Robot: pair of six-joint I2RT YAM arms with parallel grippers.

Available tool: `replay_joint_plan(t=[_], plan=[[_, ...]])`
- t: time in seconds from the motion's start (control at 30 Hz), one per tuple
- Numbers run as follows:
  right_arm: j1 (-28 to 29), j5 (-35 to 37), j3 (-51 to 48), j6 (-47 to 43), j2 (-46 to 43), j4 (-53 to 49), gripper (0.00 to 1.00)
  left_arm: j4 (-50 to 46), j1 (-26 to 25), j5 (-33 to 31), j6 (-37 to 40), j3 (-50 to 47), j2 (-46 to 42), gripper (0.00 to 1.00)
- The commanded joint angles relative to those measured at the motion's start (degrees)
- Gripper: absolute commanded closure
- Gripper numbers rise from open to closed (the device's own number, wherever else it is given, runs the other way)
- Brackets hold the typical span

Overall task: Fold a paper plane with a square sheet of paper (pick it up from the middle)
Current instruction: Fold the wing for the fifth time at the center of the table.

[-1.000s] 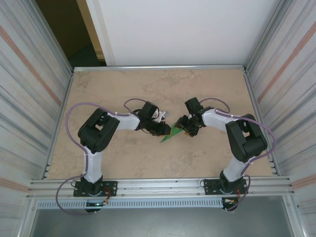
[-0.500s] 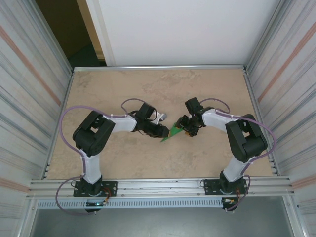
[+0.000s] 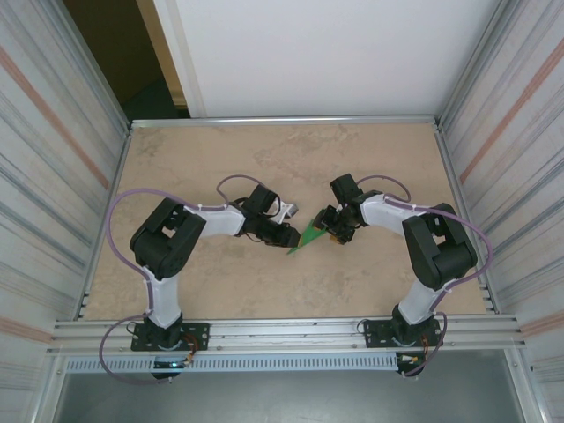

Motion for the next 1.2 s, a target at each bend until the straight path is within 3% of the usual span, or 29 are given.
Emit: replay_joint_plan(t=[0.0, 1.17], plan=[[1.2, 3.5, -2.9, 0.3, 7.5, 3.9, 0.43, -3.6, -0.2, -2.0, 1.3, 0.8, 1.0, 0.73], [2.1, 4.9, -2.4, 0.1, 12.6, 3.4, 0.48, -9.0, -0.2, -7.4, -0.9, 2.9, 5.6, 0.83]])
